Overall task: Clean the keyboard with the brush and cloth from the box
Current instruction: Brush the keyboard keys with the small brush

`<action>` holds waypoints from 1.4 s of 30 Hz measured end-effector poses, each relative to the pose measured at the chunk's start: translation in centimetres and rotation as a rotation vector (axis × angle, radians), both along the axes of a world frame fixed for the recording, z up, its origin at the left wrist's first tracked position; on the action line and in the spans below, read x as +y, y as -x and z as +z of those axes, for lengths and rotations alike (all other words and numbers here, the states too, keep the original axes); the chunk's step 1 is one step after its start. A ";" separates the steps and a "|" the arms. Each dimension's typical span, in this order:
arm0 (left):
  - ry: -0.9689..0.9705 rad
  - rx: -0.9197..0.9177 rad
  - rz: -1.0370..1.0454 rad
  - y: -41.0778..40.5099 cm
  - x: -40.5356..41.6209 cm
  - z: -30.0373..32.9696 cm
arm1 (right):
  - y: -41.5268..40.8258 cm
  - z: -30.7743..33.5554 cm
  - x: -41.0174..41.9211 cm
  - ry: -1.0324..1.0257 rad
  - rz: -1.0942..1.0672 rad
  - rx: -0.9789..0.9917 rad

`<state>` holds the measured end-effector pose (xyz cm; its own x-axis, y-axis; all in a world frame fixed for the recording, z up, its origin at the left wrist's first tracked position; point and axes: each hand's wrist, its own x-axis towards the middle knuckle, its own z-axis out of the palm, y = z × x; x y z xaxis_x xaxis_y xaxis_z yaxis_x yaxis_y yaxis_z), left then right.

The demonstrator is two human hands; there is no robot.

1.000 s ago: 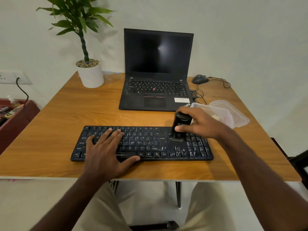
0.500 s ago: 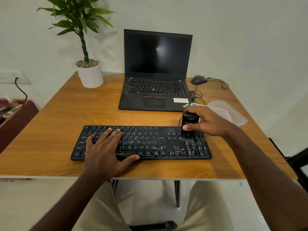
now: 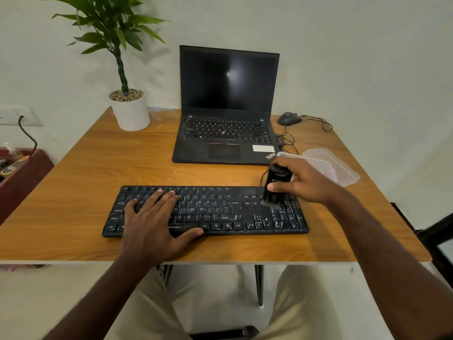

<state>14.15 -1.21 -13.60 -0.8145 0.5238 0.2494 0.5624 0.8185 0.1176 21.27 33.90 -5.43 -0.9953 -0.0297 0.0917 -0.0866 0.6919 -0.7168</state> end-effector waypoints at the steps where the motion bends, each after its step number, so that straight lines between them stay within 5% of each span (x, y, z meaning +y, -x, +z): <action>1: 0.001 -0.001 0.002 0.0 0.0 0.0 | -0.2 0.3 0.4 -0.007 -0.019 0.040; 7: 0.000 -0.008 0.005 0.0 0.0 -0.1 | -1.0 -0.8 -0.2 -0.029 0.025 0.056; 14: -0.006 -0.002 0.009 0.0 0.0 0.0 | -2.6 2.5 3.5 -0.339 -0.025 -0.100; 22: -0.002 -0.007 0.008 0.0 -0.1 0.1 | -1.0 0.1 -0.5 -0.077 0.035 0.064; 29: -0.008 0.000 0.004 0.1 0.0 0.0 | -2.3 2.4 2.5 -0.333 -0.028 -0.092; 34: -0.006 -0.002 0.005 0.1 0.0 0.0 | -1.7 1.4 0.2 -0.173 -0.001 -0.004; 42: -0.005 -0.002 0.006 0.0 0.1 0.0 | -1.4 1.9 0.8 -0.283 -0.015 -0.013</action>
<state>14.11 -1.13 -13.62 -0.8179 0.5178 0.2508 0.5575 0.8210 0.1229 22.64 34.71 -3.54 -0.9969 -0.0378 0.0687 -0.0670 0.8657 -0.4961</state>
